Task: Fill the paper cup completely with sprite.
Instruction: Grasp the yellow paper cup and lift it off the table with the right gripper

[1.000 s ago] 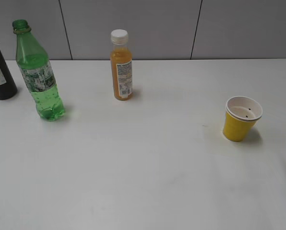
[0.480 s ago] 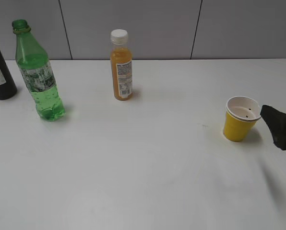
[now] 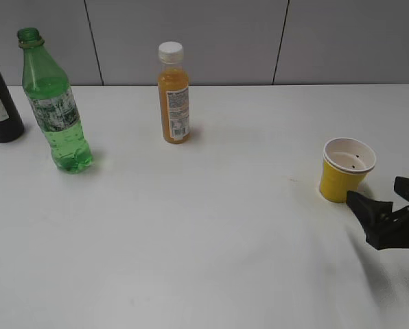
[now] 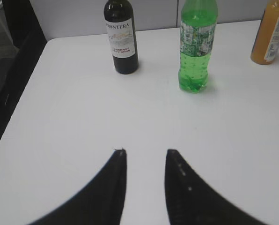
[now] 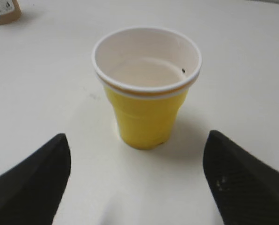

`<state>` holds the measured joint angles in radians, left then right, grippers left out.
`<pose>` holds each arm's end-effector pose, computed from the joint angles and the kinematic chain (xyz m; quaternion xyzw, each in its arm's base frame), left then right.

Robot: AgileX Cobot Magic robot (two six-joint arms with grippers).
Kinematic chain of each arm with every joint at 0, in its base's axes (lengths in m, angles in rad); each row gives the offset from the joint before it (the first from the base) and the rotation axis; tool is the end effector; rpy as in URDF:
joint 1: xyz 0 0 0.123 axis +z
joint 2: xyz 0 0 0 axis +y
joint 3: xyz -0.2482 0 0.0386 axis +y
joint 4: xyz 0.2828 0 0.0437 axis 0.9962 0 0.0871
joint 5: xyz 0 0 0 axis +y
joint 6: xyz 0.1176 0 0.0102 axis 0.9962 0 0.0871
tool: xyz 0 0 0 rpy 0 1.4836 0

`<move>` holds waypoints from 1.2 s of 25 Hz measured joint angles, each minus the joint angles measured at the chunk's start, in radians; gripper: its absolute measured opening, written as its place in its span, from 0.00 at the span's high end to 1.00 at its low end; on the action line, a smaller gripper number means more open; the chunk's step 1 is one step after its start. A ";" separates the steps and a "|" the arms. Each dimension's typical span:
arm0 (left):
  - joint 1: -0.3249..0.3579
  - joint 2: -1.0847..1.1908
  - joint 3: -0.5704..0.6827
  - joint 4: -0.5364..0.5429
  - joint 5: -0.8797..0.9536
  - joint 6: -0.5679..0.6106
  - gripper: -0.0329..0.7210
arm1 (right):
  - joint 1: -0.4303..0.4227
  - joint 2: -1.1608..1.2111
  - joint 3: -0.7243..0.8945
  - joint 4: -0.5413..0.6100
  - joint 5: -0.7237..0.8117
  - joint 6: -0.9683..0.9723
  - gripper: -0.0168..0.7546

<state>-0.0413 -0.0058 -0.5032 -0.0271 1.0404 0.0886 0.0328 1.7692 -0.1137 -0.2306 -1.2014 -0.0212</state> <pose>0.0836 -0.0062 0.2854 0.0553 0.8436 -0.0009 0.5341 0.2127 0.0321 0.0308 -0.1171 0.8159 0.0682 0.5621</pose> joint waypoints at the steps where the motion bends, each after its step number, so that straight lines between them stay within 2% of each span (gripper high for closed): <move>1: 0.000 0.000 0.000 0.000 0.000 0.000 0.65 | 0.000 0.020 0.000 0.002 0.000 -0.003 0.08; 30: 0.000 0.000 0.000 0.000 0.000 0.000 0.65 | 0.000 0.283 -0.173 0.001 -0.011 0.032 0.10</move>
<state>-0.0413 -0.0058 -0.5032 -0.0271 1.0404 0.0886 0.0328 2.0526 -0.2867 -0.2292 -1.2122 0.0105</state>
